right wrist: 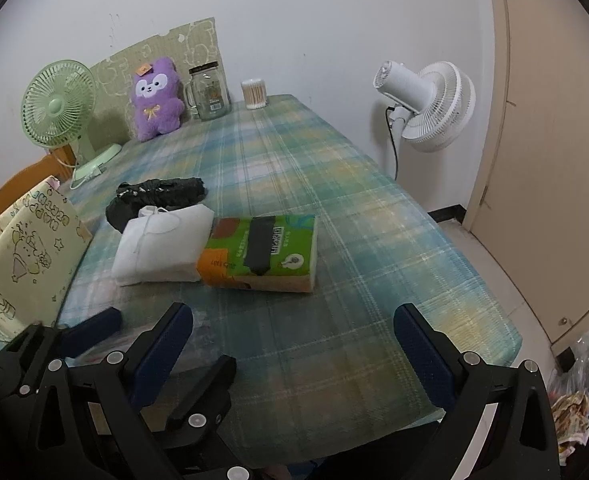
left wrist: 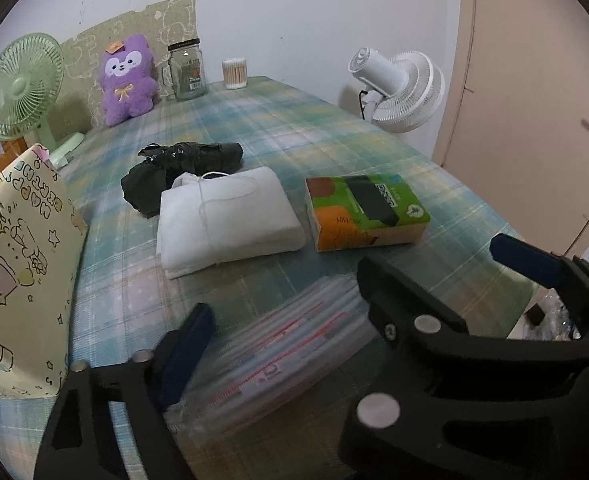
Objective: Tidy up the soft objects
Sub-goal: 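Grasp the clear plastic bag with the left gripper while the right grasps the green tissue pack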
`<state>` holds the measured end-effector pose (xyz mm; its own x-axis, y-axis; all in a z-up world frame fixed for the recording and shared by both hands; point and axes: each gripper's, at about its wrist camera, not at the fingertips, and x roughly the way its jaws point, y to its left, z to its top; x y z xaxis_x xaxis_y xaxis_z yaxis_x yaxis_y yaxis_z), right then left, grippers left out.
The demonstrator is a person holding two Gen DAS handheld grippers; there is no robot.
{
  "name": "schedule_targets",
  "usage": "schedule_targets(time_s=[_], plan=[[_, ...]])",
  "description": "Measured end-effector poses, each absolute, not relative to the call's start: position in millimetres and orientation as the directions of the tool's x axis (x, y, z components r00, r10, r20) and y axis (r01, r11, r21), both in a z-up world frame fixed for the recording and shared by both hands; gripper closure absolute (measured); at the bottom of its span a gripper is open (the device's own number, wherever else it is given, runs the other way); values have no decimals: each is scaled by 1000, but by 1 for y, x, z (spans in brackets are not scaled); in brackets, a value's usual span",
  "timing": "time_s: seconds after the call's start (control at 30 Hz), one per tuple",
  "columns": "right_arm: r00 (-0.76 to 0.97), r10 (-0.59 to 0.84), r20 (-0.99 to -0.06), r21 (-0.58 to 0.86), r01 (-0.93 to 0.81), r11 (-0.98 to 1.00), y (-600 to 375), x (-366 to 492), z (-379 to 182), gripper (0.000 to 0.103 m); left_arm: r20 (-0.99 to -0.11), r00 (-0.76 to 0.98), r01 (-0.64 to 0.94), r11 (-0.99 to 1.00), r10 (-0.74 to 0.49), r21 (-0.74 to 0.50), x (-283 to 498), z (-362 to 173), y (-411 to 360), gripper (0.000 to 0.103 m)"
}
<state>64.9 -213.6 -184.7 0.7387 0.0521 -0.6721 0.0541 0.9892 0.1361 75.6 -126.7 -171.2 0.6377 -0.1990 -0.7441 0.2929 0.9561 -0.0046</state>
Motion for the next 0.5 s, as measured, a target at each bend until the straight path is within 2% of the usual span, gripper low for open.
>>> schedule_targets(time_s=[0.07, 0.2, 0.3, 0.5], plan=[[737, 51, -673, 128, 48, 991, -211, 66, -185, 1, -742, 637, 298, 955, -208, -11, 76, -170, -125, 31], [734, 55, -677, 127, 43, 991, -206, 68, -184, 1, -736, 637, 319, 948, -229, -19, 75, -168, -123, 56], [734, 55, -677, 124, 40, 991, -202, 69, -183, 1, -737, 635, 308, 951, -230, -31, 77, -167, -118, 66], [735, 60, -675, 119, 28, 992, -192, 72, -179, 1, -736, 645, 271, 962, -206, -32, 77, -164, -109, 79]])
